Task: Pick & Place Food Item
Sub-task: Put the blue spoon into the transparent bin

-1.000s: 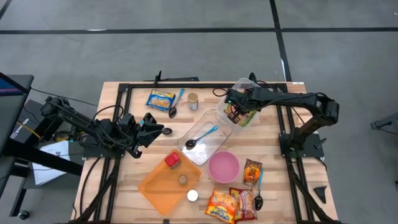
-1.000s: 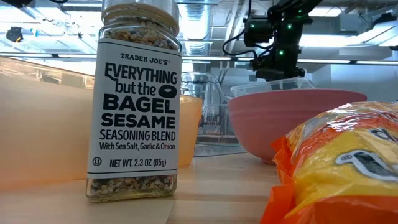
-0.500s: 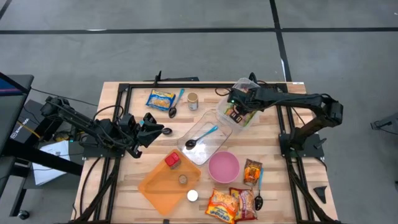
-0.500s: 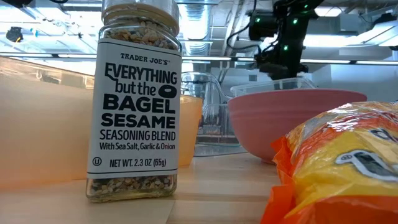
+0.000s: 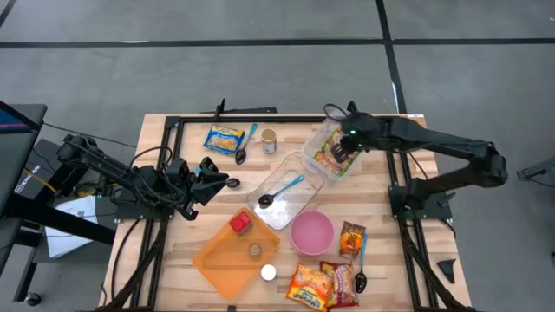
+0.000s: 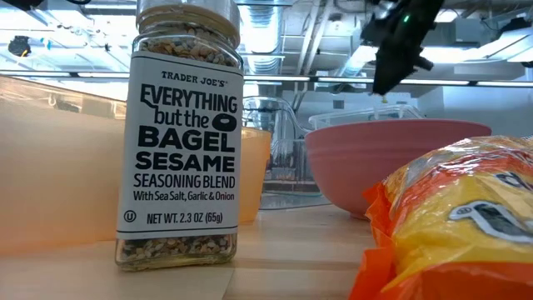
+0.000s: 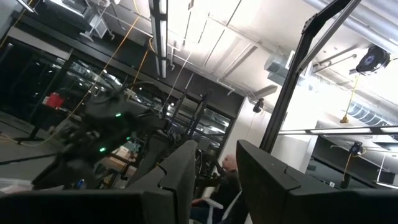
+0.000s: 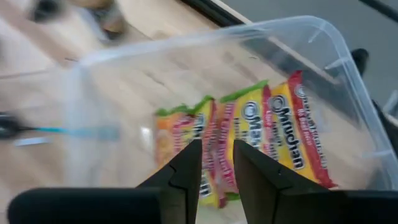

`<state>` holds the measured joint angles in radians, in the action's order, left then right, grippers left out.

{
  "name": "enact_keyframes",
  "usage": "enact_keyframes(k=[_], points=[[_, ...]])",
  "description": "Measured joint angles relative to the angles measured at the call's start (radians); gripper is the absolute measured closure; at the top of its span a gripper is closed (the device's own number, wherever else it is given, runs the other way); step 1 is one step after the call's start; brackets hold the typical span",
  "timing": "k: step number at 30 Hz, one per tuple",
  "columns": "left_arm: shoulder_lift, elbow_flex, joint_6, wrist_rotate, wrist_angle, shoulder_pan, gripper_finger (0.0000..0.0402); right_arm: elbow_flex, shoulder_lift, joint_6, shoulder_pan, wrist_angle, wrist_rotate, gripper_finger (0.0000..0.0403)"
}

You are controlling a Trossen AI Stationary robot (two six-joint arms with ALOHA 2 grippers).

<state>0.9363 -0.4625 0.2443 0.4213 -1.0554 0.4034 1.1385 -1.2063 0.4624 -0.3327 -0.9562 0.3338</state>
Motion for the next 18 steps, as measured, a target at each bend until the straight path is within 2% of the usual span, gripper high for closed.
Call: enact_keyframes(k=[7,14,18], points=[[0.0,0.0,-0.001,0.0,0.0,0.0,0.0289,0.001,0.153,0.089,0.156,0.003,-0.043,0.0315],[0.0,0.0,-0.002,-0.004,0.0,0.0,0.0289,0.001,0.235,0.291,0.444,-0.015,-0.038,0.0315],[0.0,0.0,-0.009,-0.008,0.0,0.0,0.0289,0.001,0.237,0.399,0.614,-0.024,0.047,0.0315]])
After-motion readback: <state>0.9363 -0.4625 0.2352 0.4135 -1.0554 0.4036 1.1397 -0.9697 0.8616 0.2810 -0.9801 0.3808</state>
